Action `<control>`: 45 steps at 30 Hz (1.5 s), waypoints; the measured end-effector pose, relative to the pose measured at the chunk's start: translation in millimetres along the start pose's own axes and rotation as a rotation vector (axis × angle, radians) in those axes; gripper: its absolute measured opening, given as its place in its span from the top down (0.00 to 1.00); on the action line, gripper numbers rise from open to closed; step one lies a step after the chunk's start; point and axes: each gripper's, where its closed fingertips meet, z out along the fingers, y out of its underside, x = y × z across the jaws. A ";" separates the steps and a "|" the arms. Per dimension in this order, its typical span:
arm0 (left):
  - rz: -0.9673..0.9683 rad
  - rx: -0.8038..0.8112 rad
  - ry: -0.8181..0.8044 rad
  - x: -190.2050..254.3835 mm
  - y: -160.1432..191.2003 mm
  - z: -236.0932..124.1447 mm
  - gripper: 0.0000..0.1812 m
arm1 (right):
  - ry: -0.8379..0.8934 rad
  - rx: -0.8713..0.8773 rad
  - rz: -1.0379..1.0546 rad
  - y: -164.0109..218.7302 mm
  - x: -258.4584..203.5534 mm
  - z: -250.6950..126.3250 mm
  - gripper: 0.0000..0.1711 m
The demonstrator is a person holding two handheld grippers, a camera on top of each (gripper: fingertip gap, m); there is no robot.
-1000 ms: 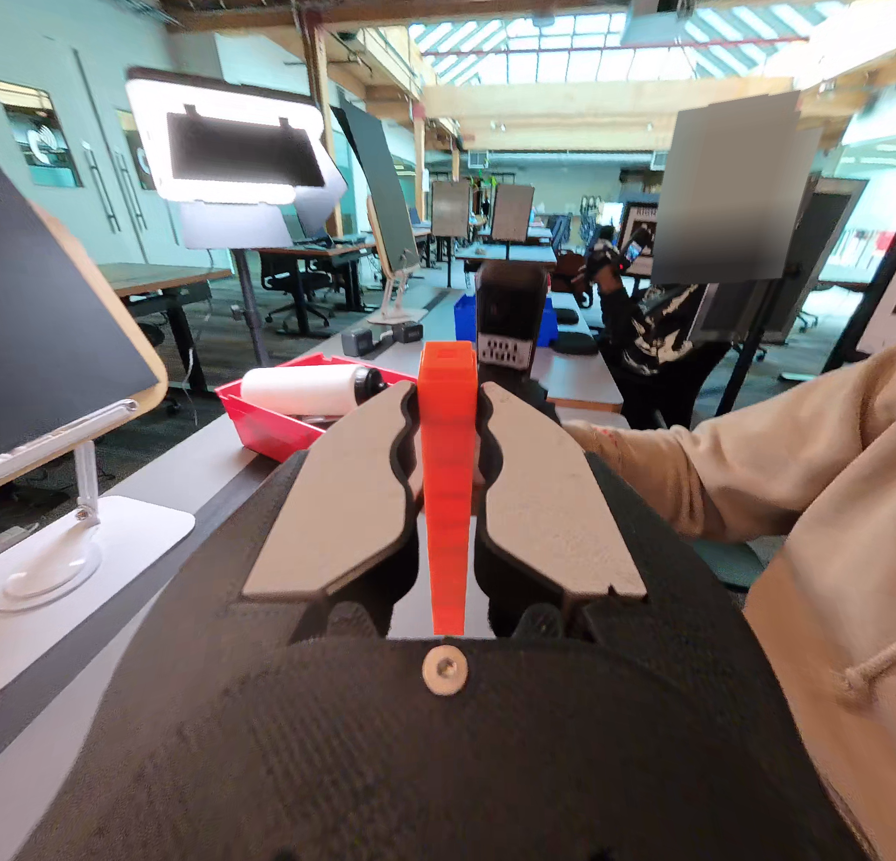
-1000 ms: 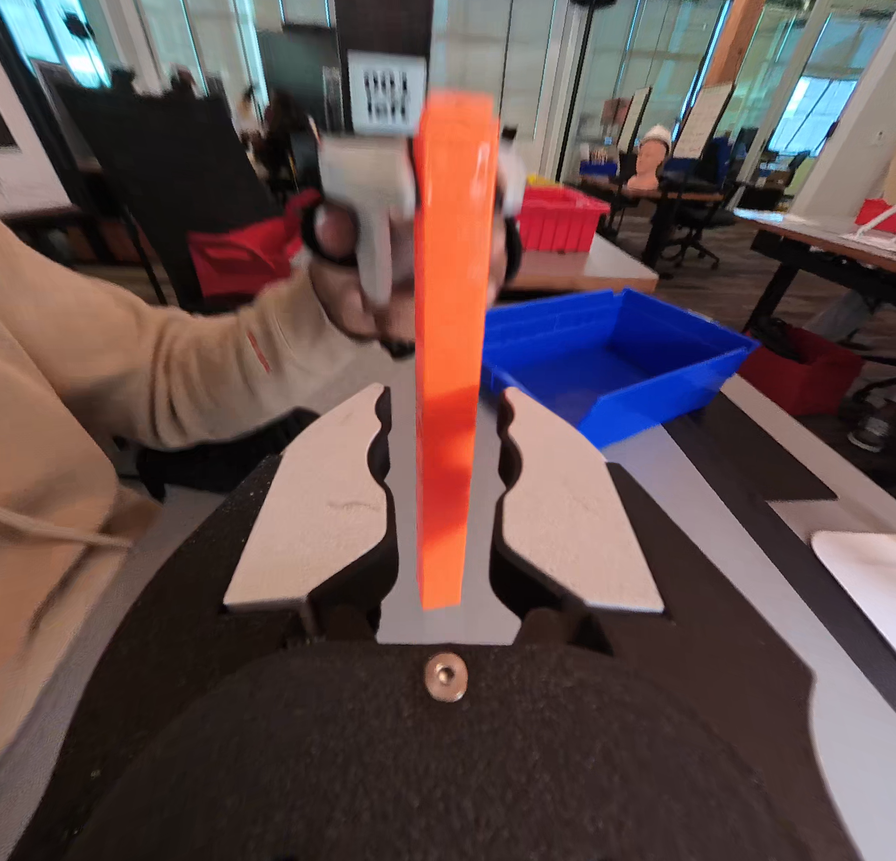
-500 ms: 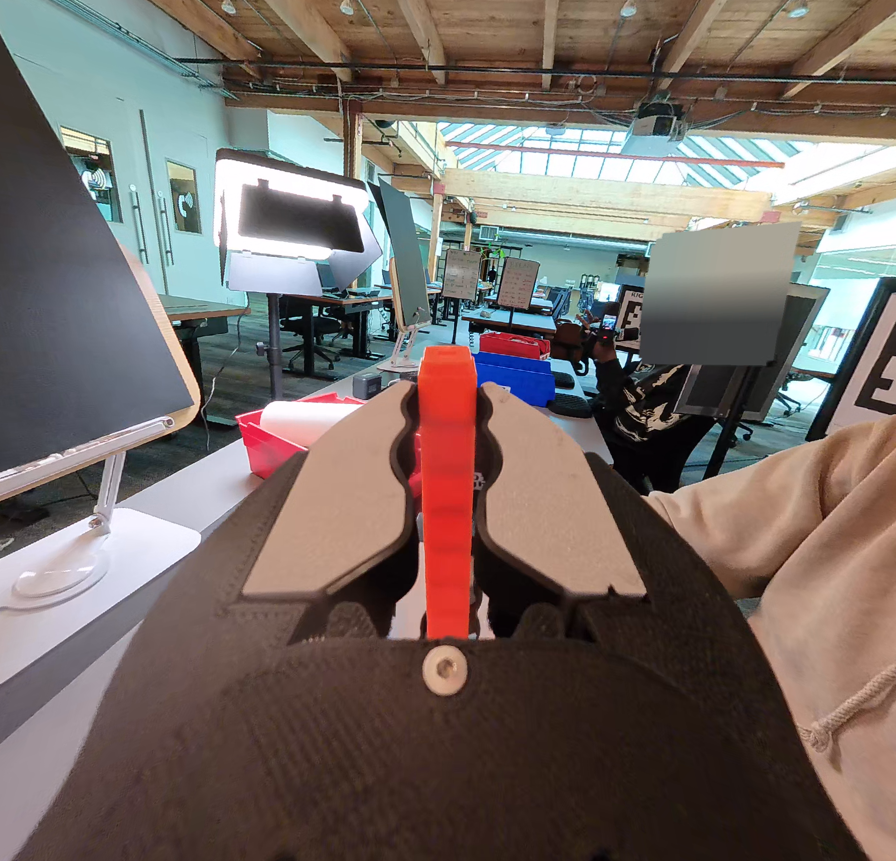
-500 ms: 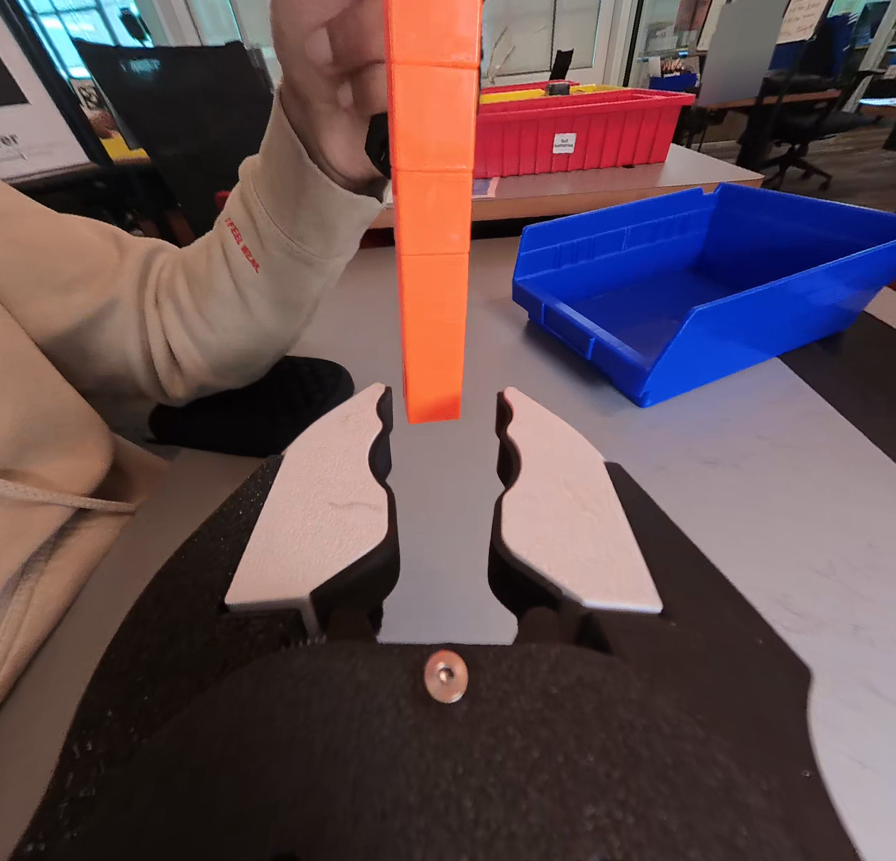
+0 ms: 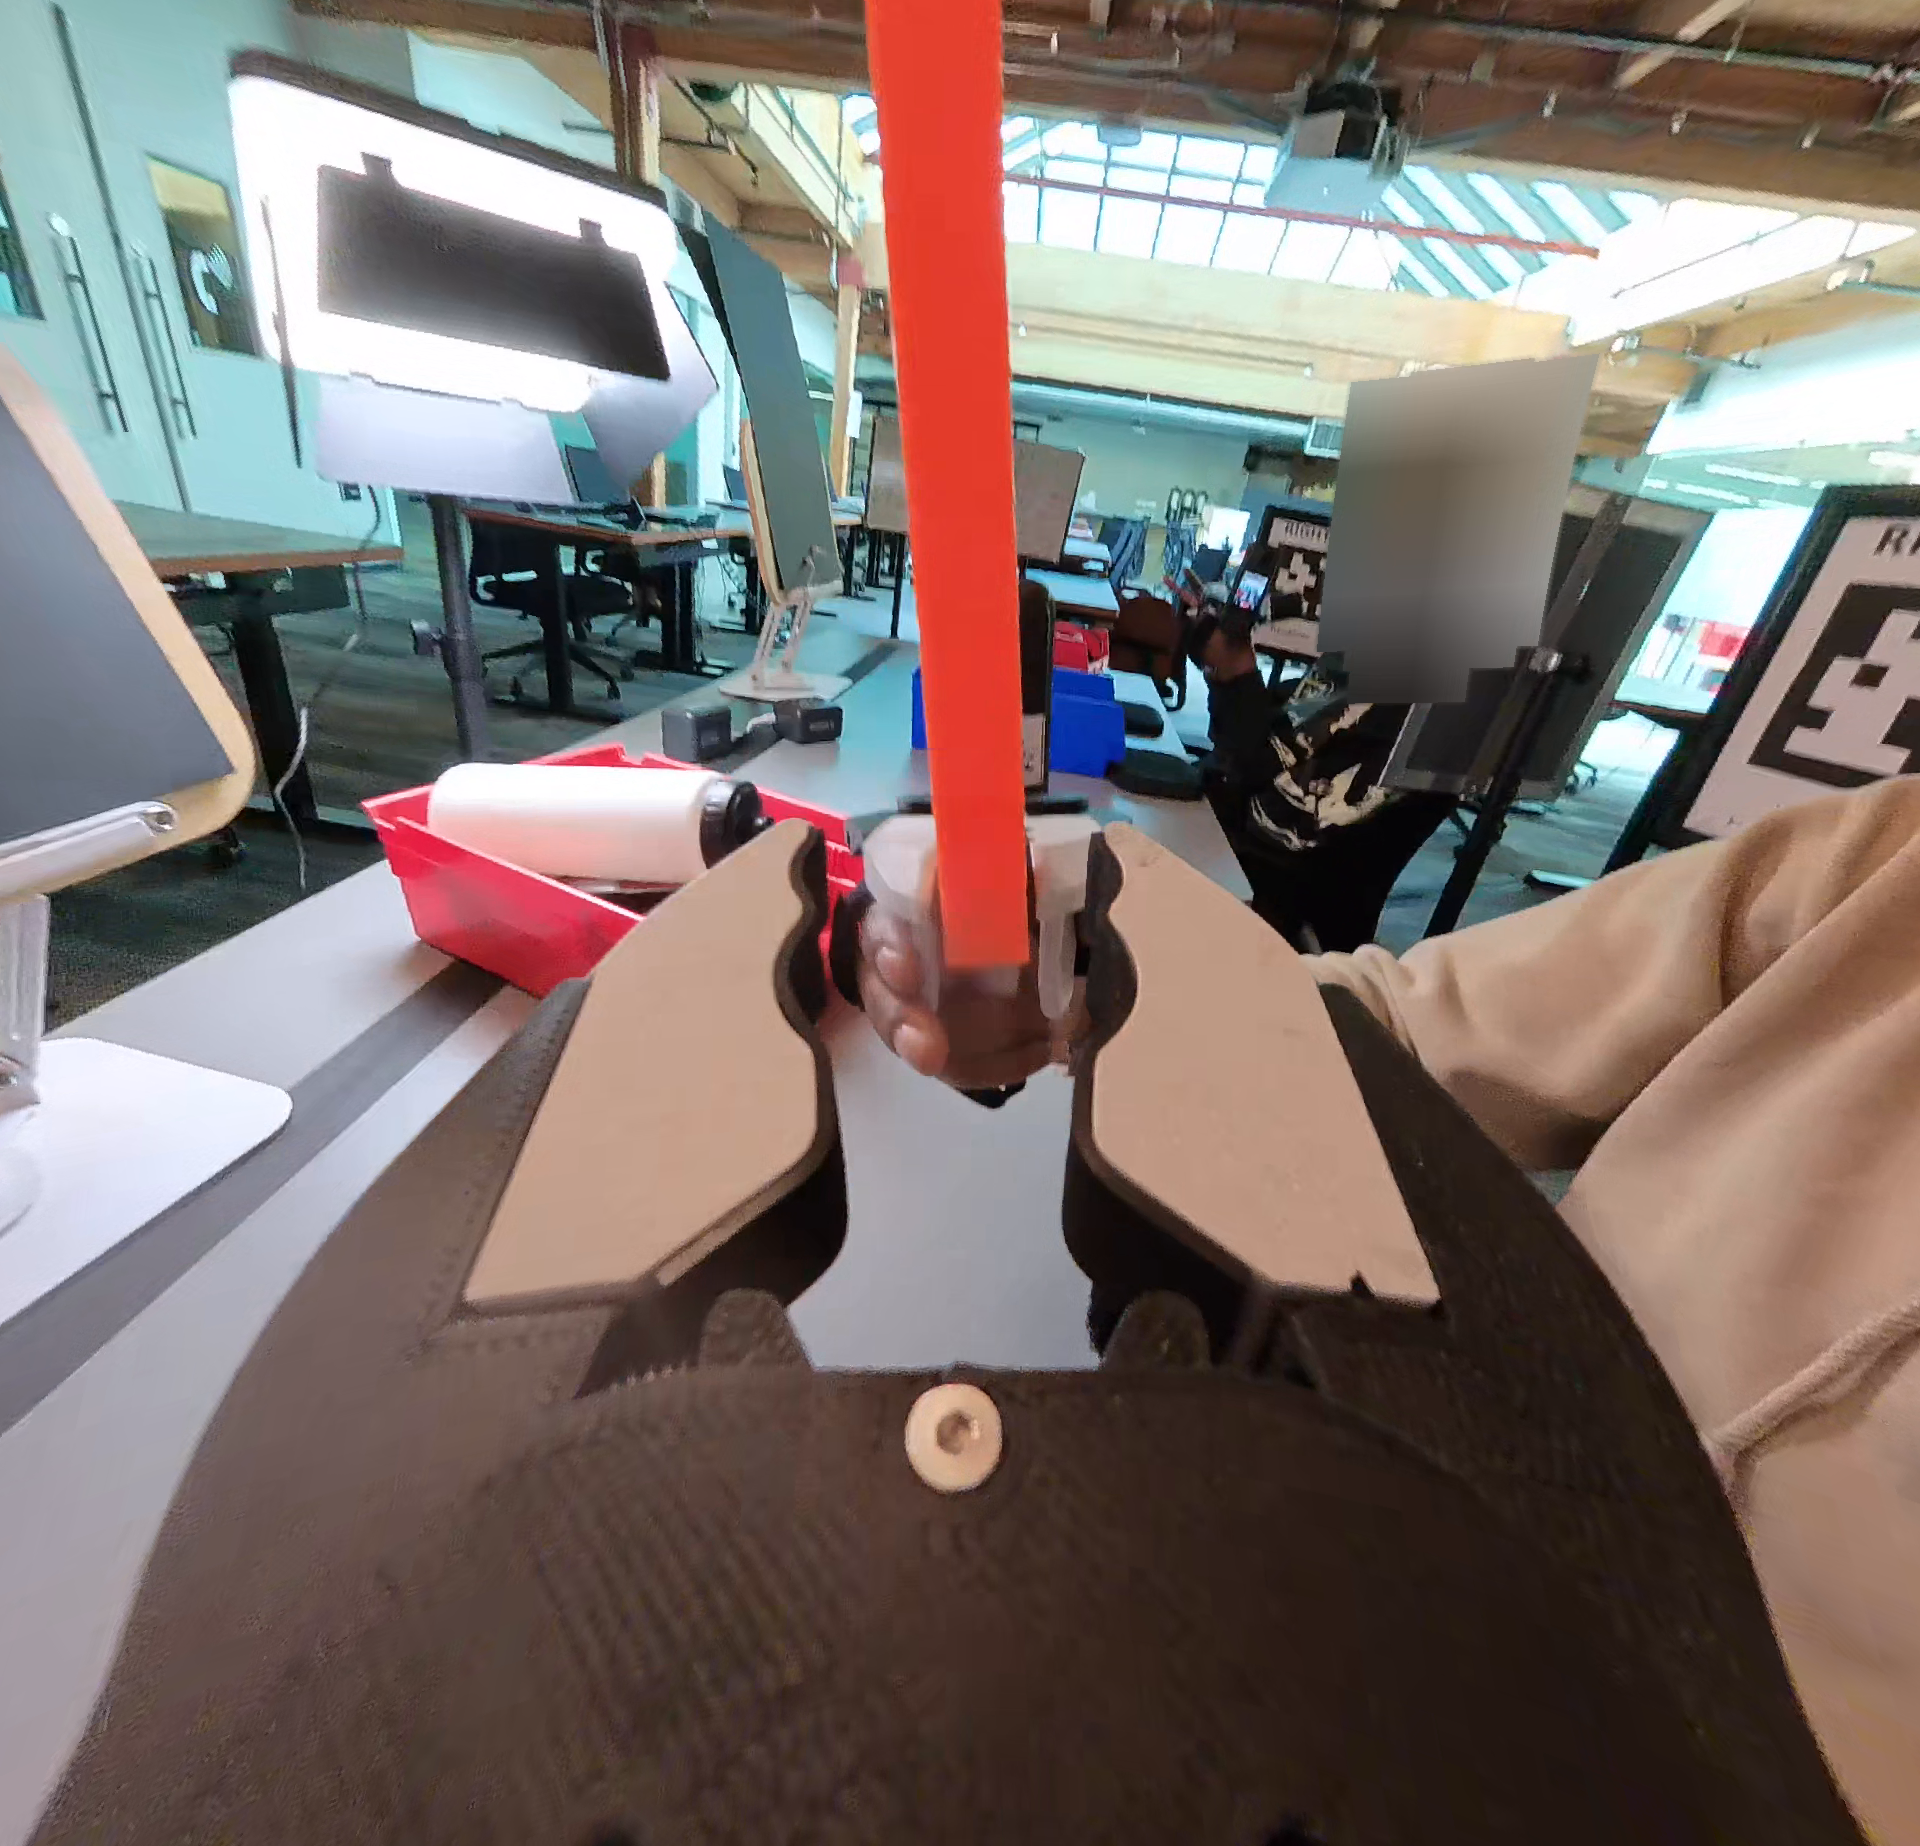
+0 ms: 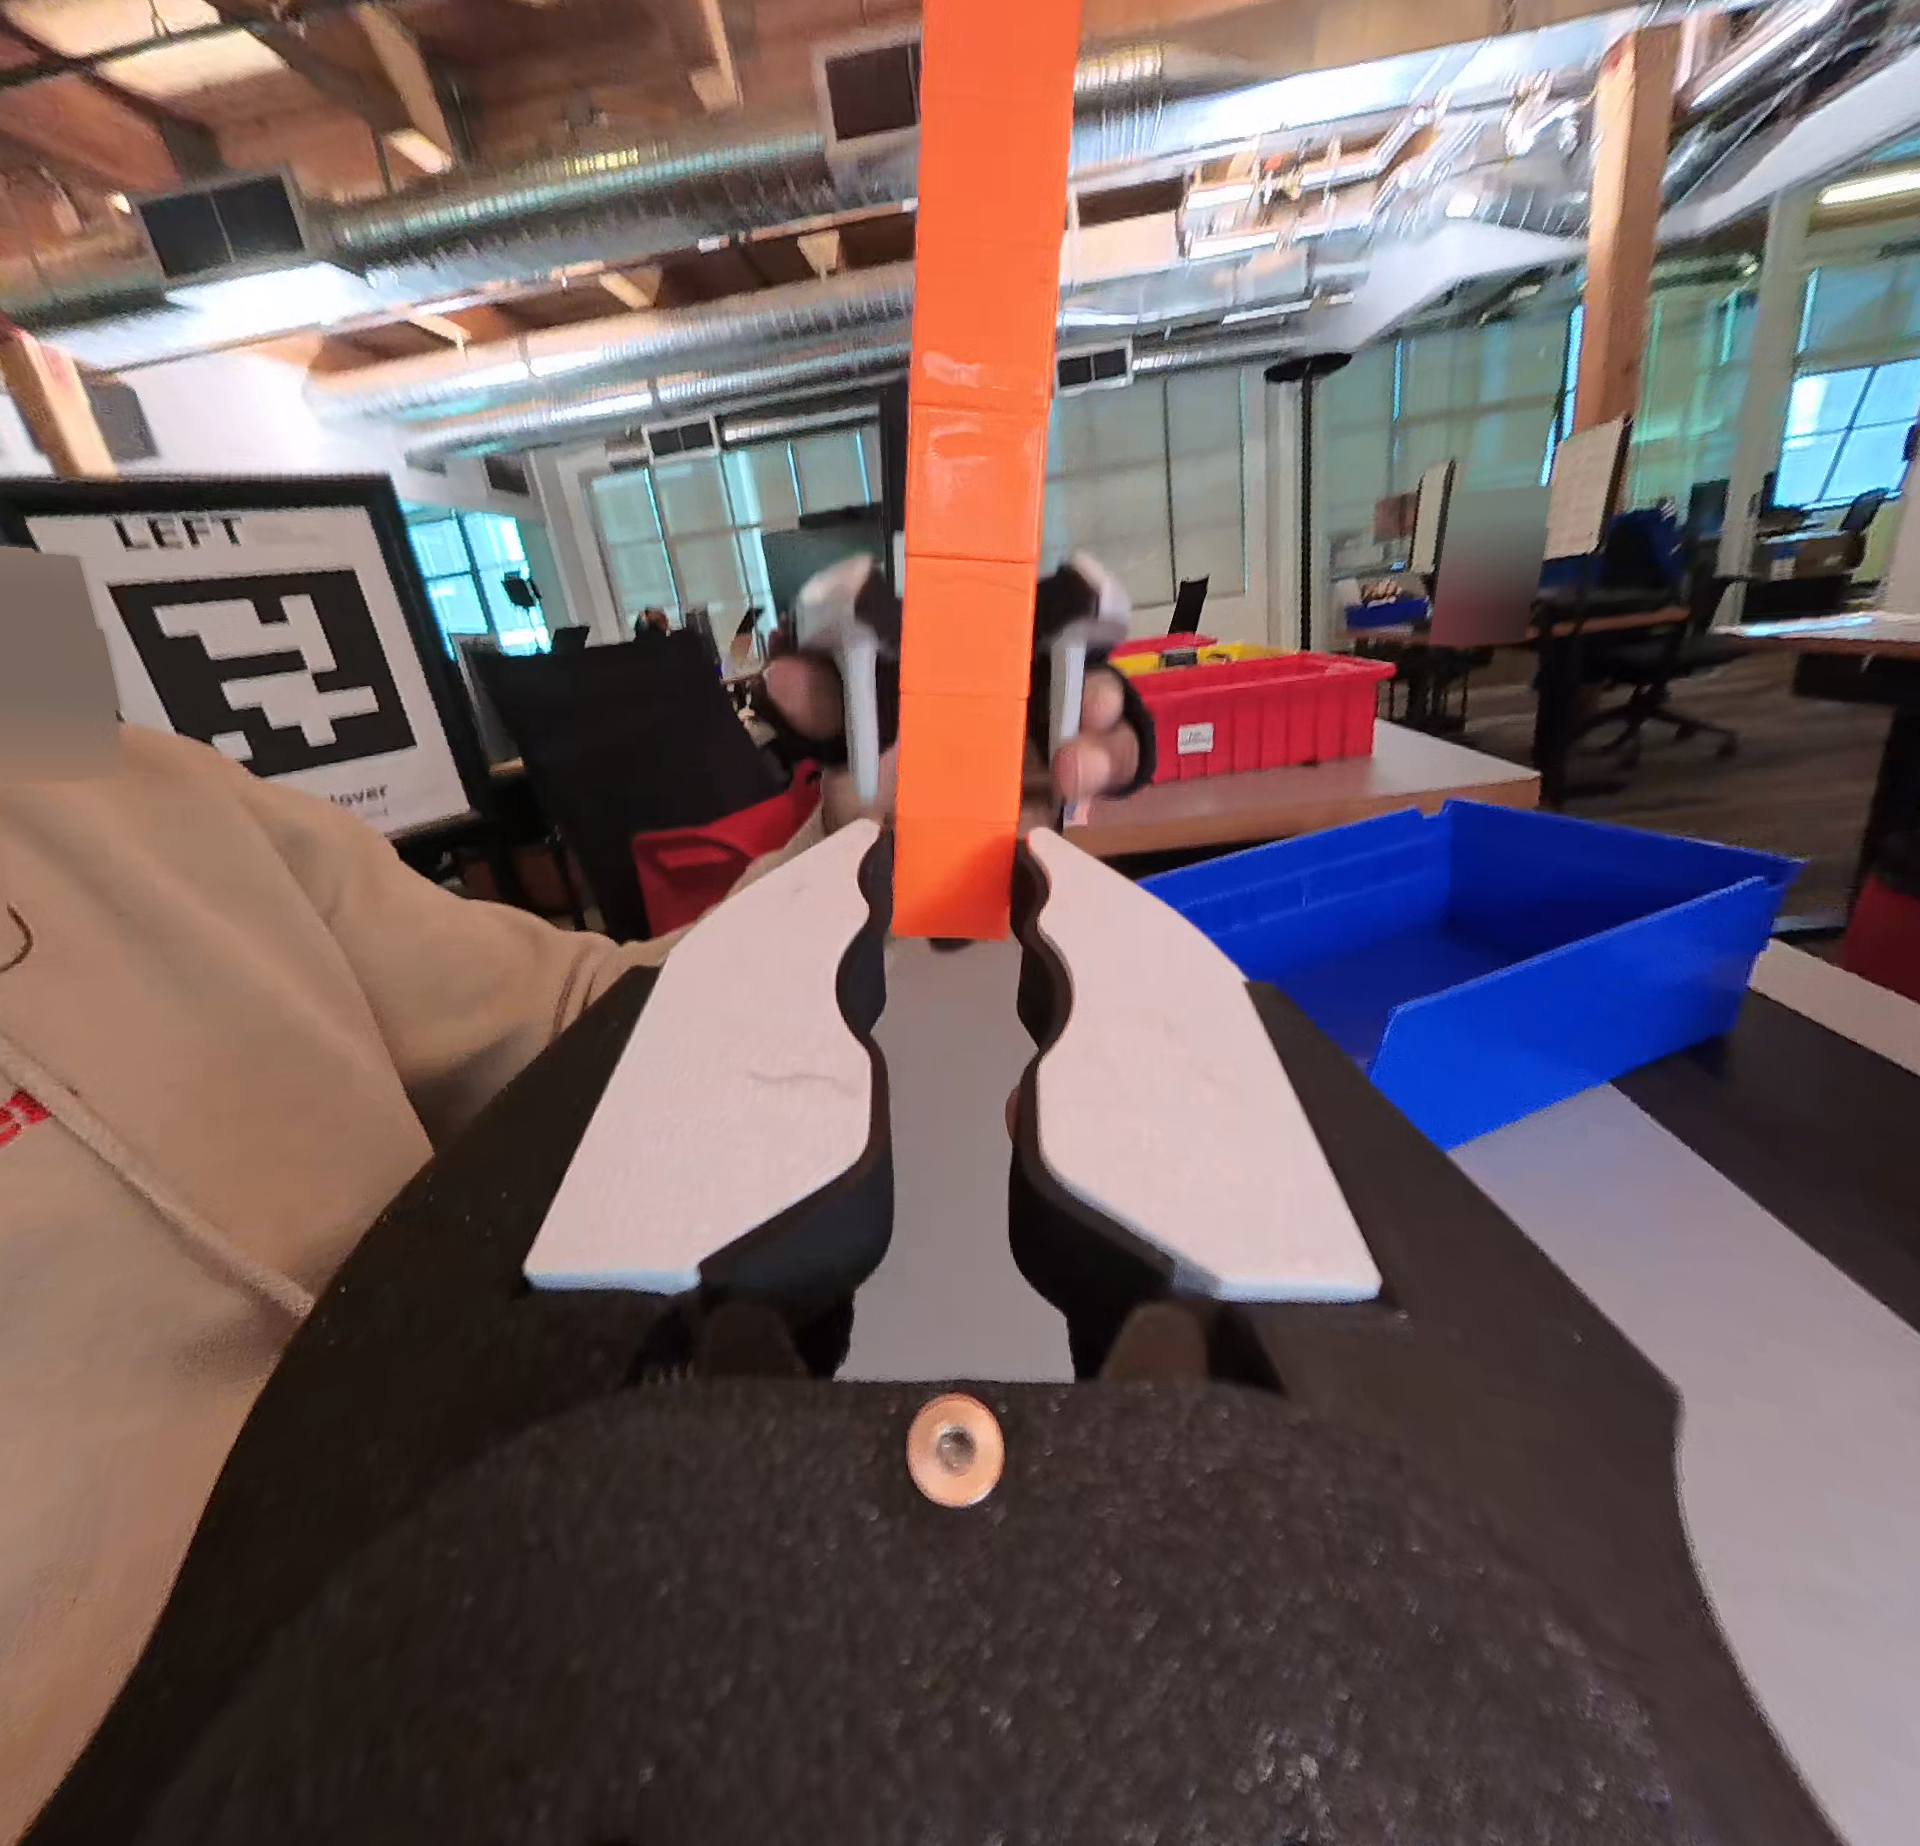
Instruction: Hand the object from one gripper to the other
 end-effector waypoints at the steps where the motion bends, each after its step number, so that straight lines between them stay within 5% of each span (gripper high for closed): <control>1: 0.004 -0.018 0.003 0.8 6.4 5.8 0.74 | 0.007 0.011 0.003 -3.0 0.9 -1.7 0.88; 10: -0.024 -0.098 -0.011 -0.3 36.4 30.1 0.88 | 0.035 -0.026 -0.023 8.9 4.5 3.8 0.88; 19: 0.015 -0.208 -0.013 -7.4 56.5 30.1 0.88 | 0.140 -0.212 -0.151 2.6 14.3 -19.4 0.79; 26: 0.005 -0.235 0.037 2.2 74.5 45.2 0.88 | 0.068 -0.188 -0.085 10.7 5.7 -8.3 0.87; 28: 0.030 -0.223 0.019 1.0 68.5 41.6 0.80 | 0.061 -0.196 -0.097 10.2 4.6 -10.3 0.87; 40: -0.013 -0.206 0.039 4.0 60.5 38.6 0.88 | 0.049 -0.283 -0.101 35.0 2.8 1.9 0.87; 45: -0.016 -0.235 0.032 -0.2 66.7 37.6 0.88 | 0.094 -0.278 -0.178 10.7 4.1 -18.4 0.75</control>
